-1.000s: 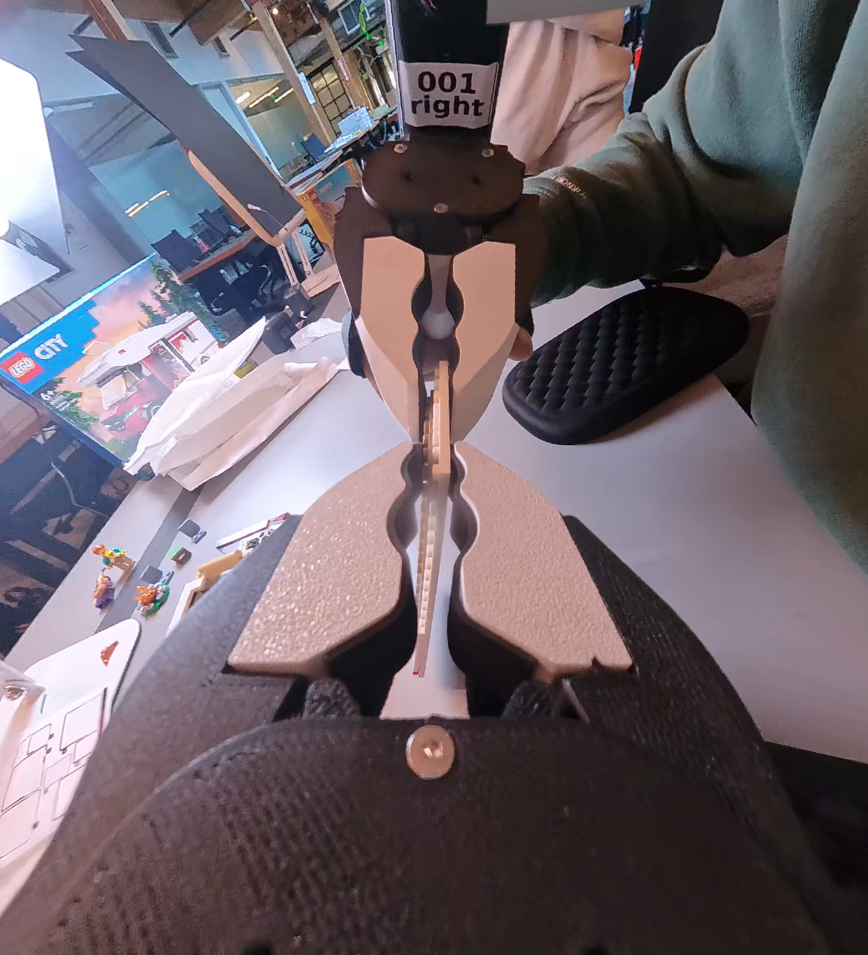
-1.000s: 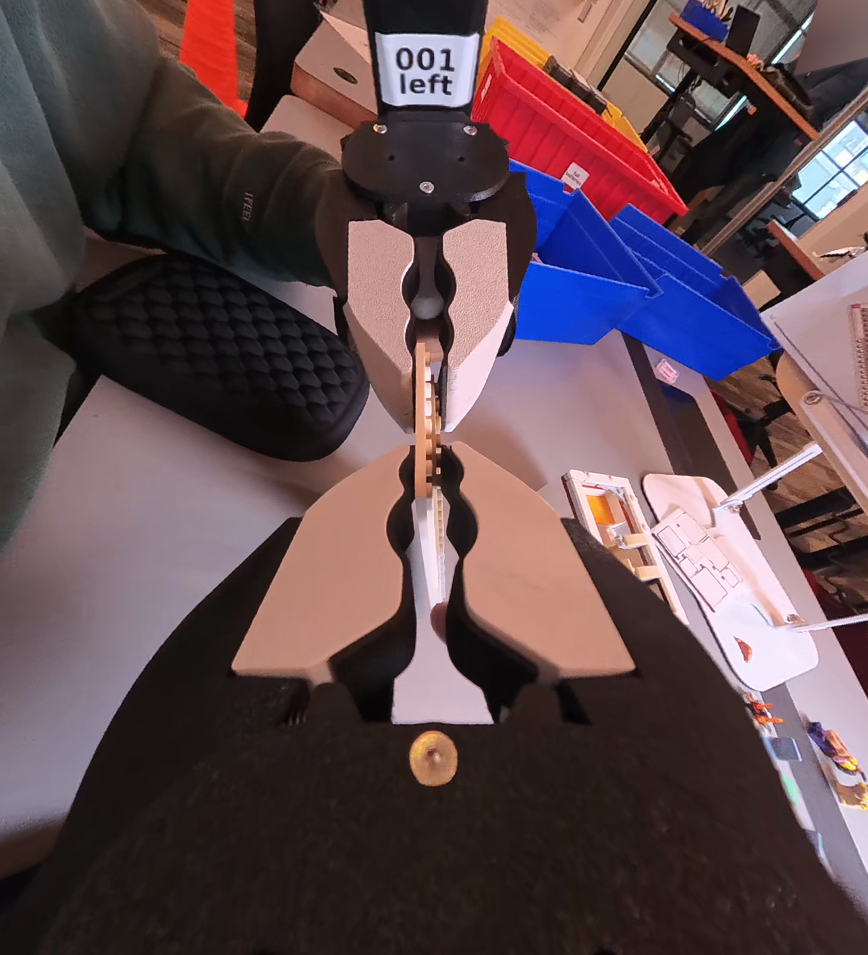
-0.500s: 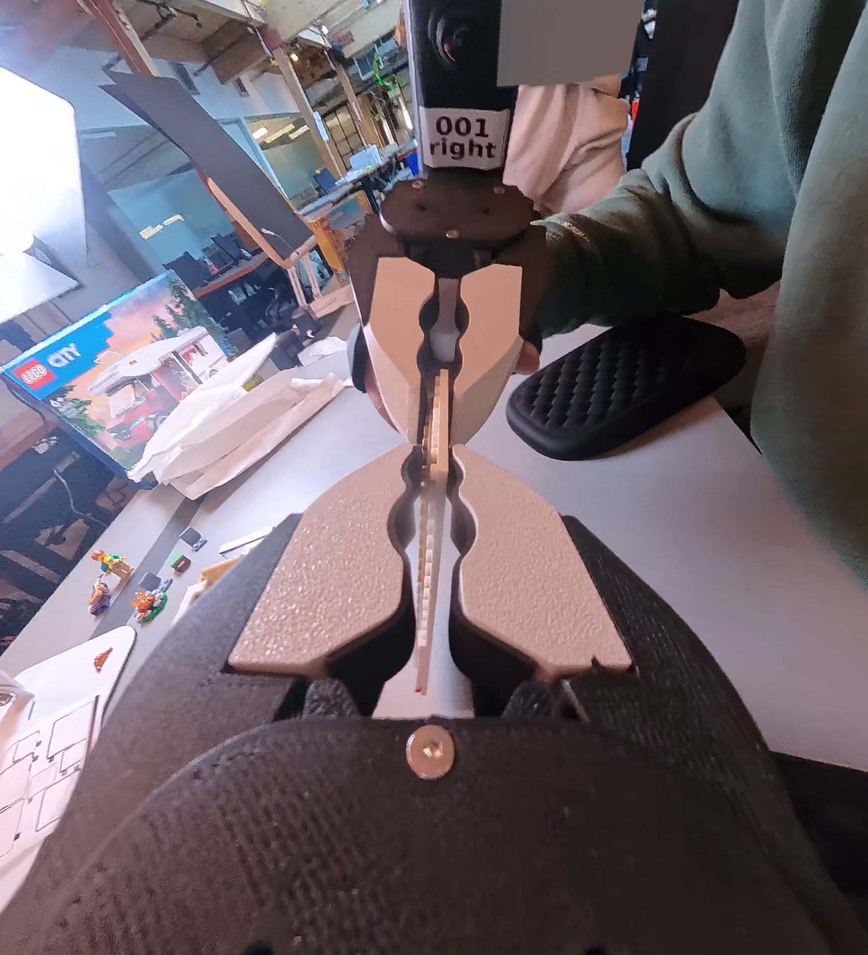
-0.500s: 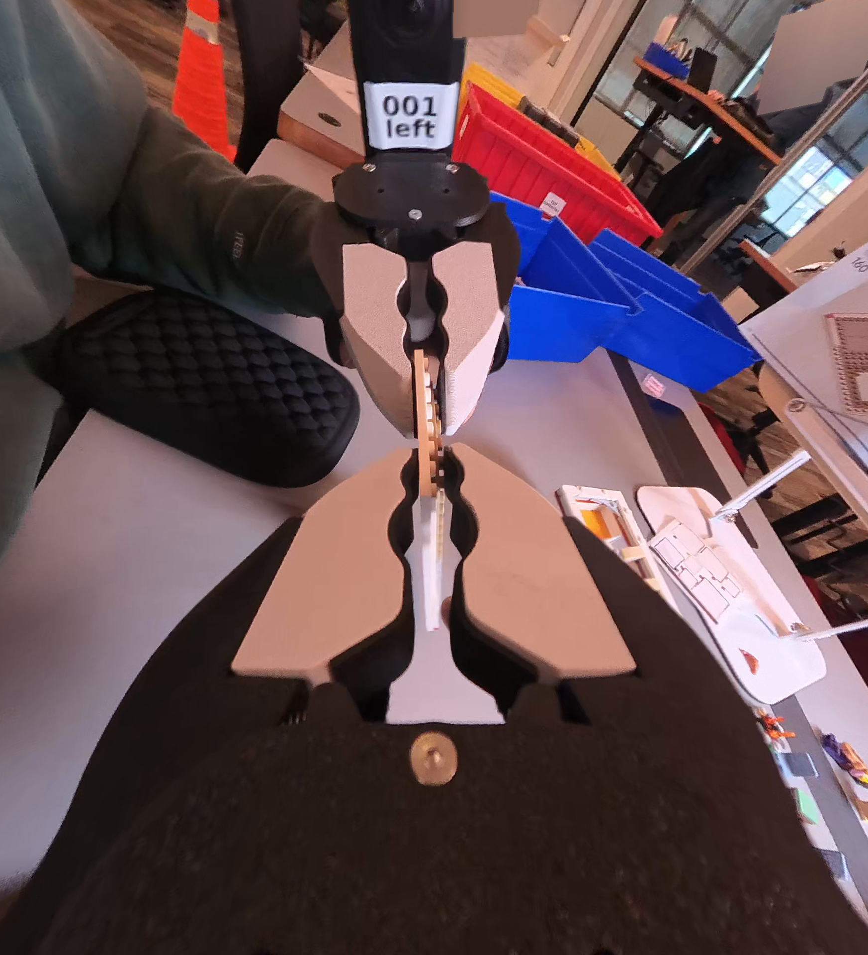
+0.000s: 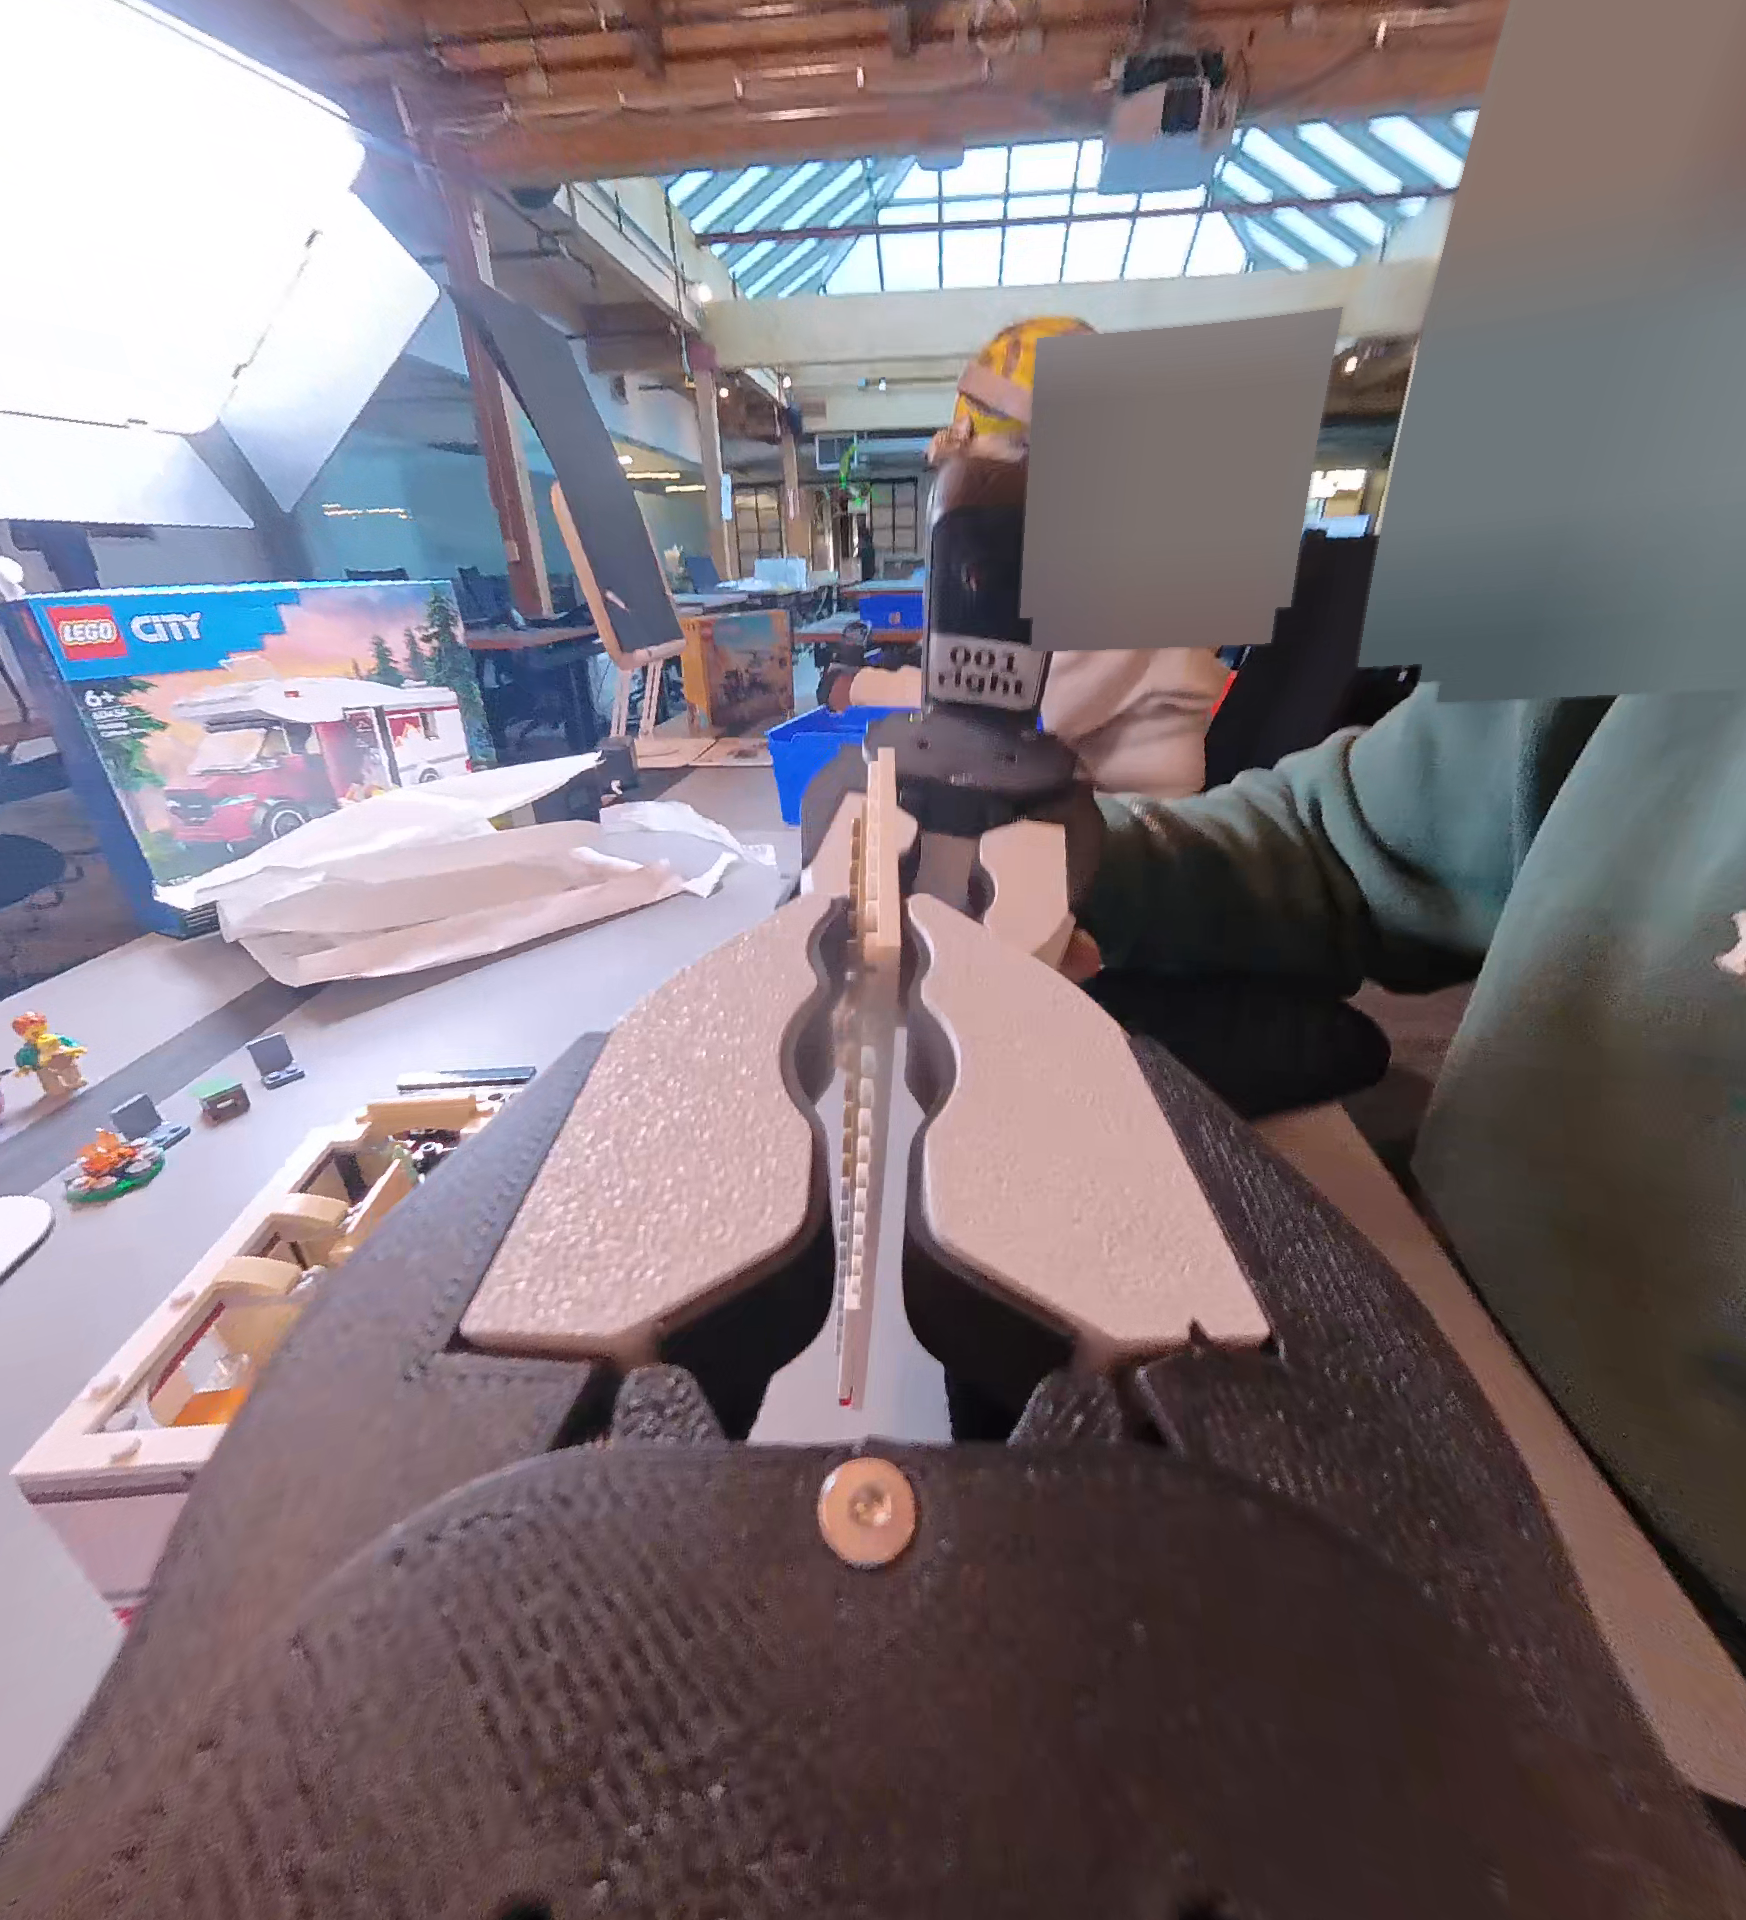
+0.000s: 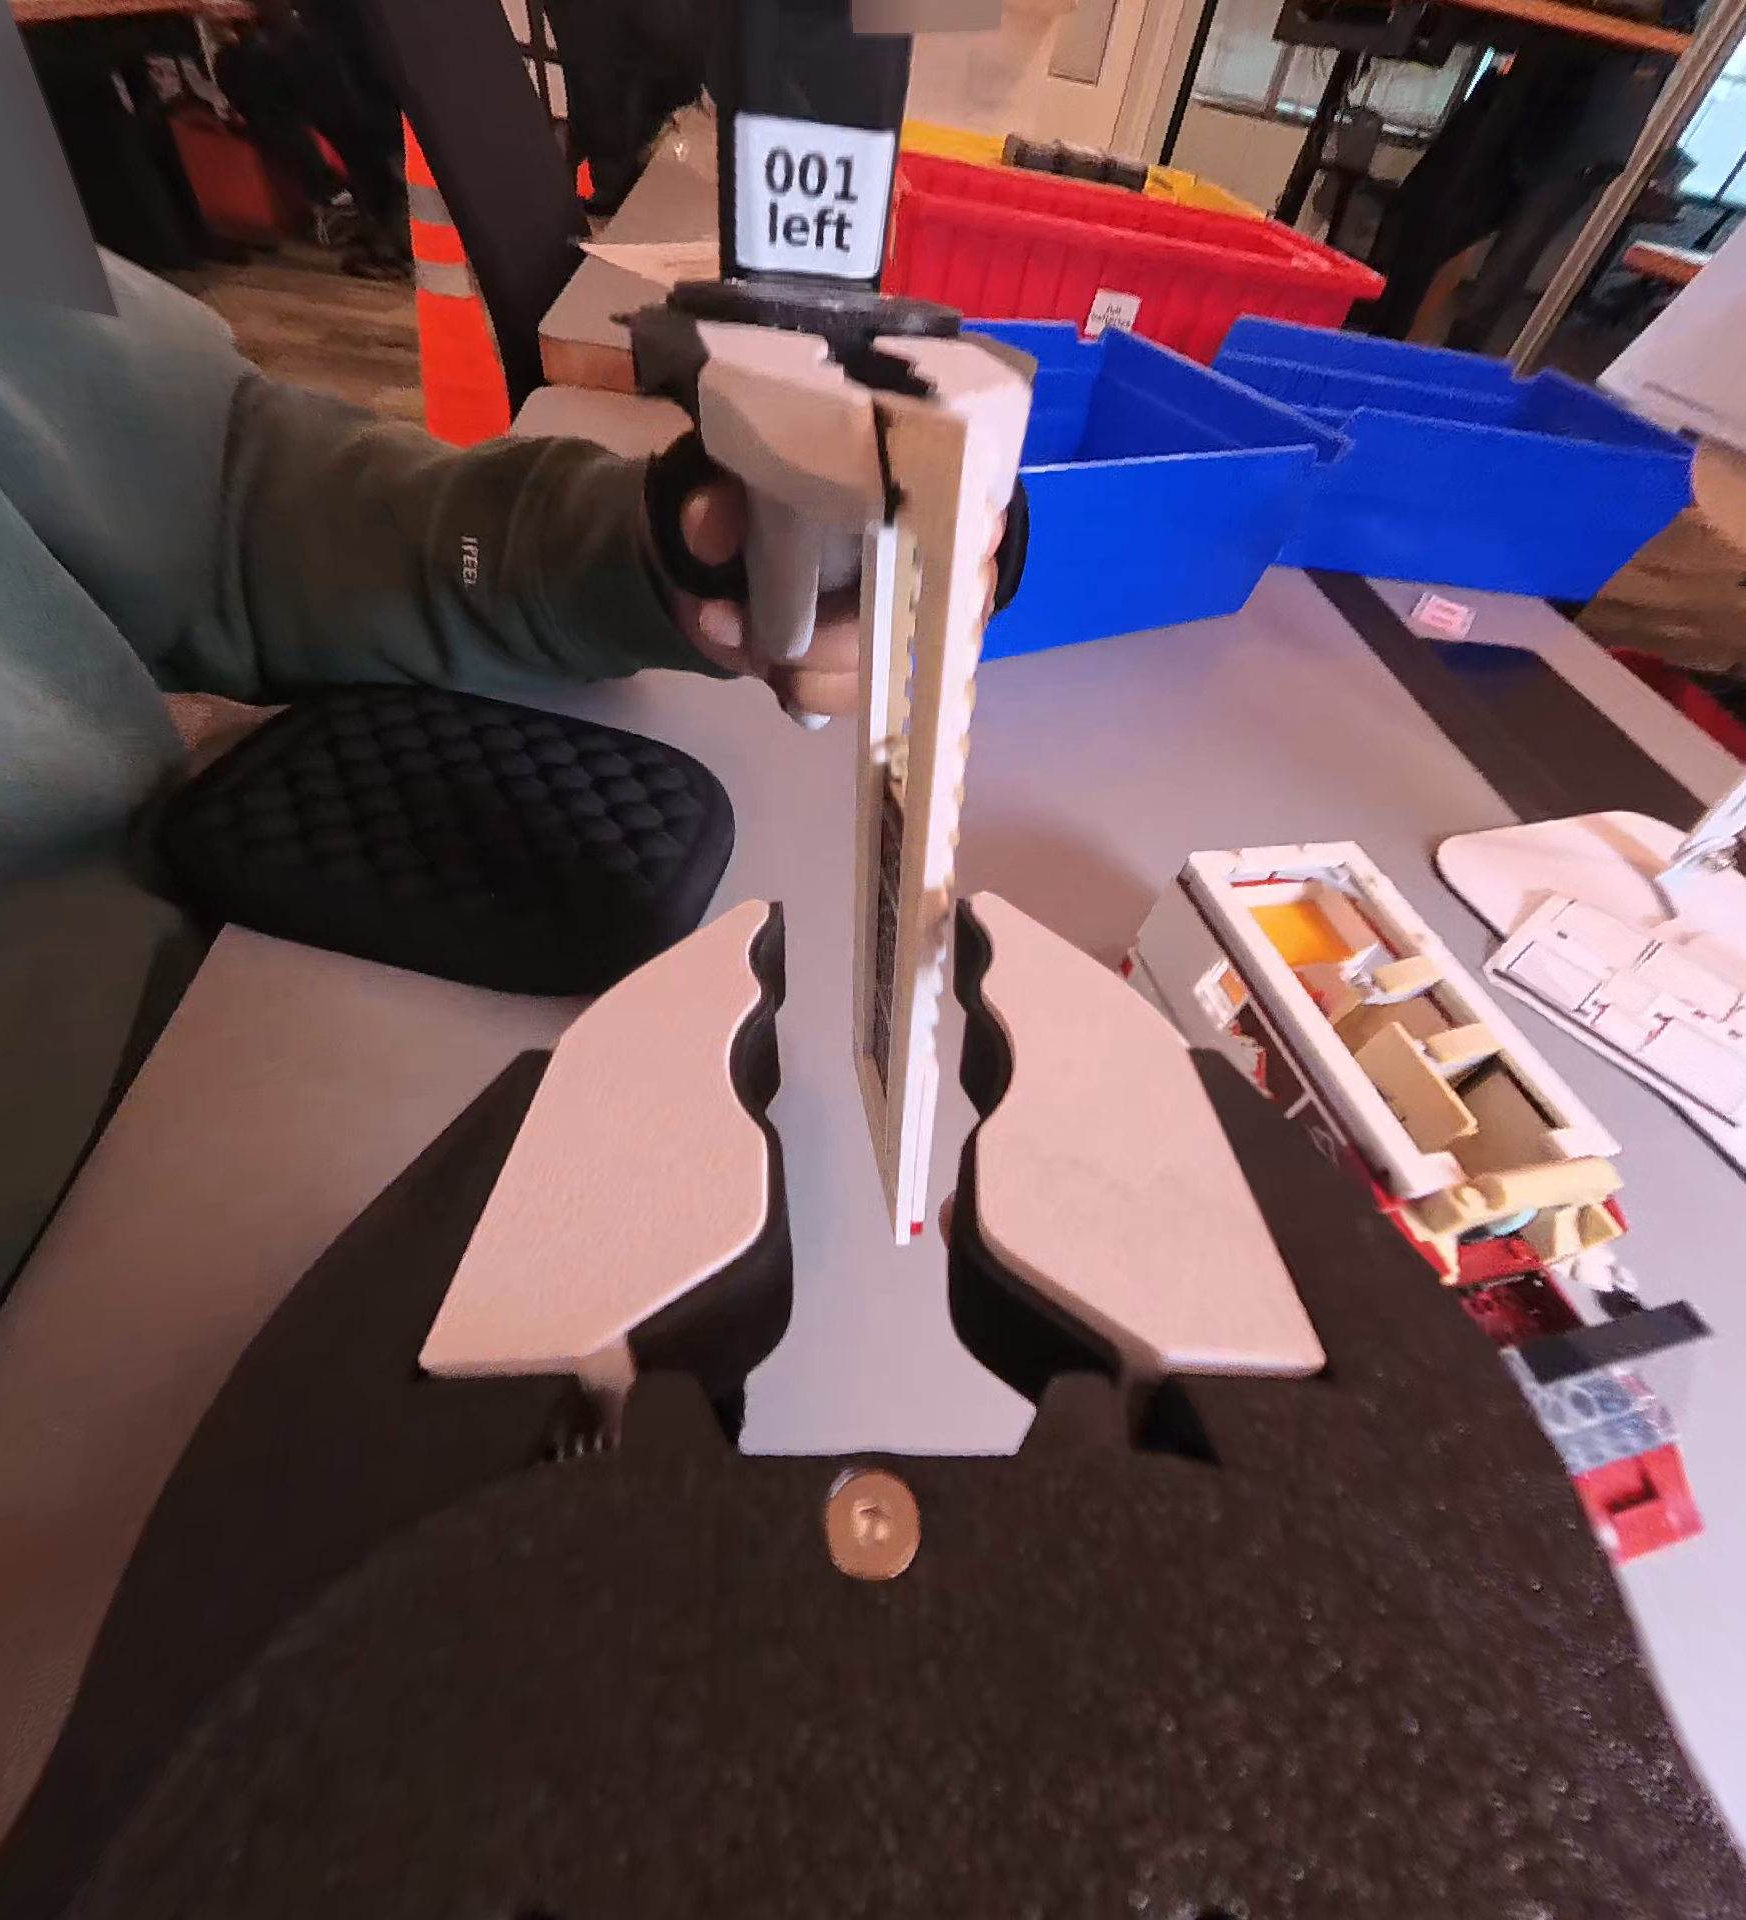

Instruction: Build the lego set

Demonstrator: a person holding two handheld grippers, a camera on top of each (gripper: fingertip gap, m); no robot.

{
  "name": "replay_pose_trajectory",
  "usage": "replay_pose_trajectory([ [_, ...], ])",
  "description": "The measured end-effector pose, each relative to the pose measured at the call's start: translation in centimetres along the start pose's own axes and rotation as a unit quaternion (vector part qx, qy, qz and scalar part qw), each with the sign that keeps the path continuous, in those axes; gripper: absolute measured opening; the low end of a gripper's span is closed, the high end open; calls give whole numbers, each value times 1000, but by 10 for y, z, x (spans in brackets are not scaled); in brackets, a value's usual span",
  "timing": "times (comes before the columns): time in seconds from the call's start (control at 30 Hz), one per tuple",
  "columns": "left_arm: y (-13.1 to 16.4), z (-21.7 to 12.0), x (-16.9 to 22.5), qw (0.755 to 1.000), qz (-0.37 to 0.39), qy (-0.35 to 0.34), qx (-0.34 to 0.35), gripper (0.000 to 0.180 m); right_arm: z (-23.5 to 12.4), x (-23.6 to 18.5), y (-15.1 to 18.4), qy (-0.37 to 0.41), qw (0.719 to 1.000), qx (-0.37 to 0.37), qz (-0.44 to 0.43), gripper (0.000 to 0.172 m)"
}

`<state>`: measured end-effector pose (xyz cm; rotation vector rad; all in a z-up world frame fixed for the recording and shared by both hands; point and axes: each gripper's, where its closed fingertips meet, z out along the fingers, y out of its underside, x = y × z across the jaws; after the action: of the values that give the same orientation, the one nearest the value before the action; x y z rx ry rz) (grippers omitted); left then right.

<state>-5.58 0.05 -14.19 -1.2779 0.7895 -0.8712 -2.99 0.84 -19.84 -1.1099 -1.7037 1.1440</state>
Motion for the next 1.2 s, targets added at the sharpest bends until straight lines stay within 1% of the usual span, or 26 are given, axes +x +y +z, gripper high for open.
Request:
replay_pose_trajectory([
  [0.07, -2, -2, -2, 1000, -16, 2, 12, 9, 4, 2, 3, 2, 1000, 3, 10, 23],
  [0.13, -3, -3, -2, 1000, -23, 5, 18, 9, 3, 6, 2, 5, 1000, 13, 24, 8],
  [0.23, -2, -4, -5, 999, -31, 5, 25, 9, 0, 4, 0, -9, 999, 16, 46, 7],
  [0.3, -2, -5, -9, 999, -34, -5, 28, 11, -4, 7, 0, 0, 999, 16, 52, 7],
  [0.33, 0, -6, -11, 999, -31, -12, 26, 15, -6, 10, 1, 14, 999, 10, 43, 7],
  [0.43, 11, -9, -22, 999, -17, -37, -14, 31, -17, 23, 9, 92, 994, -34, -44, 7],
  [0.5, 21, -12, -29, 997, -4, -53, -46, 34, -21, 26, 23, 143, 977, -92, -128, 7],
  [0.57, 38, -13, -29, 994, 3, -53, -96, 40, -21, 23, 38, 178, 950, -153, -207, 7],
  [0.63, 55, -14, -21, 990, 3, -24, -139, 43, -20, 16, 49, 200, 917, -196, -283, 7],
  [0.7, 70, -15, -7, 984, -17, 27, -174, 42, -20, 12, 55, 211, 891, -211, -342, 7],
  [0.77, 82, -16, 5, 978, -32, 67, -197, 41, -18, 7, 61, 204, 882, -205, -371, 7],
  [0.83, 84, -19, 23, 970, -71, 125, -198, 39, -14, -3, 71, 175, 881, -195, -395, 7],
  [0.87, 84, -19, 24, 968, -84, 132, -196, 39, -11, -9, 76, 156, 881, -190, -404, 8],
  [0.9, 86, -18, 21, 969, -85, 122, -199, 39, -8, -14, 82, 133, 884, -190, -406, 8],
  [0.97, 96, -17, 19, 965, -76, 112, -223, 39, -3, -21, 92, 93, 895, -194, -390, 10],
  [1.1, 124, -15, 21, 950, -26, 95, -296, 37, -3, -28, 106, 26, 923, -227, -311, 20],
  [1.2, 136, -16, 15, 942, -13, 76, -327, 35, -9, -30, 103, -3, 949, -235, -209, 25],
])
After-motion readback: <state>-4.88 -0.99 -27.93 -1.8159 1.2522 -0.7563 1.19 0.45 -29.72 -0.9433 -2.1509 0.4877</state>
